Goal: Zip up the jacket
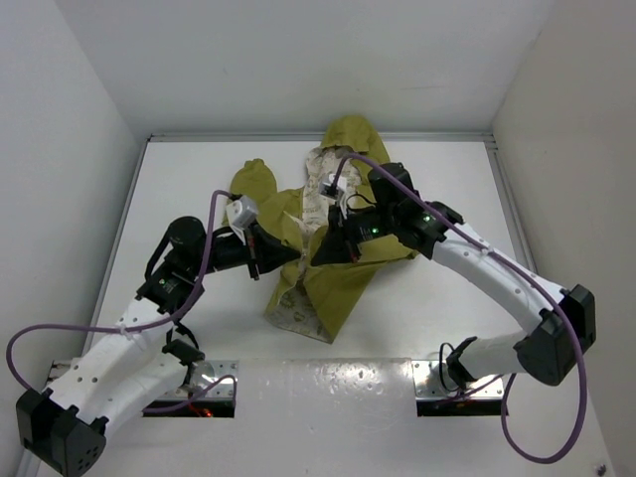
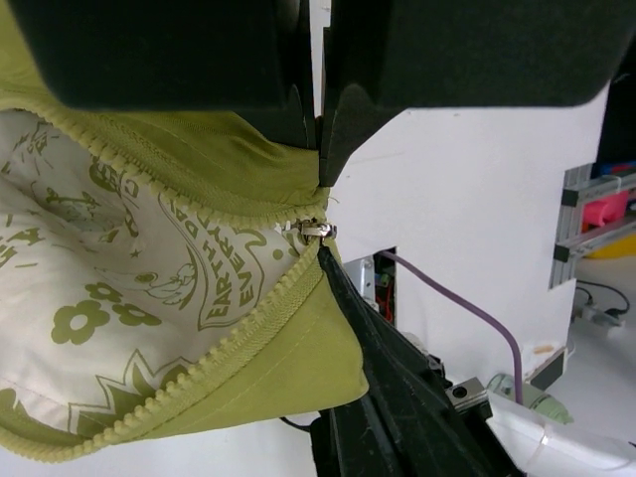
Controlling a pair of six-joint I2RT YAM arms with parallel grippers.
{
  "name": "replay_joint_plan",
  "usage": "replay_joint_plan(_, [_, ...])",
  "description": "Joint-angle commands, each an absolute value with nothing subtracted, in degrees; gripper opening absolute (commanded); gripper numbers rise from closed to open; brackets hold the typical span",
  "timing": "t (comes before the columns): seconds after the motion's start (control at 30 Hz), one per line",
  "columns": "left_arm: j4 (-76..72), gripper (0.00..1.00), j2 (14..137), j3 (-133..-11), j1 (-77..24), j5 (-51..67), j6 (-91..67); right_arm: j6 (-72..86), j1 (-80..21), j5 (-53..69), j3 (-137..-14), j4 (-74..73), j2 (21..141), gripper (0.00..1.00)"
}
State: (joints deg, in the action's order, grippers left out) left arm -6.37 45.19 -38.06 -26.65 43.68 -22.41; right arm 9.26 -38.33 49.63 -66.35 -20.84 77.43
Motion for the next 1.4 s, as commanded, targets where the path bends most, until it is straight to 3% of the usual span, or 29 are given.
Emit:
replay_joint_plan(0.0, [-6.9, 0.0, 43.8, -39.3, -27.7, 39.6, -18.2, 11.0, -38.7, 52.5, -69.5, -23.6, 78.5, 0.0])
replay_joint_plan(0.23, [-5.5, 0.0, 42.6, -38.8, -28.2, 36.6, -17.5, 15.8, -38.0, 56.2, -68.3, -17.8, 78.0, 0.0])
replay_joint_plan(0.53, [-9.4, 0.0, 43.2, -40.9, -28.2, 38.5, -19.3, 2.4, -42.2, 53.3, -71.6, -32.7, 79.3, 0.0])
replay_joint_plan(0.87, [-8.6, 0.0, 42.6, -42.7, -28.2, 37.8, -19.9, -3.1, -42.5, 53.3, -73.7, -39.8, 80.0, 0.0])
replay_joint_plan(1.03, [-8.1, 0.0, 42.6, -42.2, -28.2, 42.2, -19.9, -0.4, -40.3, 53.4, -71.8, -35.1, 78.9, 0.0])
replay_joint_plan(1.3, [-9.4, 0.0, 43.1, -41.1, -28.2, 48.0, -22.3, 16.6, -35.6, 57.3, -66.1, -18.9, 76.6, 0.0])
replay_joint_plan(1.37, [-9.4, 0.0, 43.2, -41.1, -28.2, 48.0, -22.9, 25.3, -34.1, 60.0, -62.2, -8.0, 75.7, 0.08])
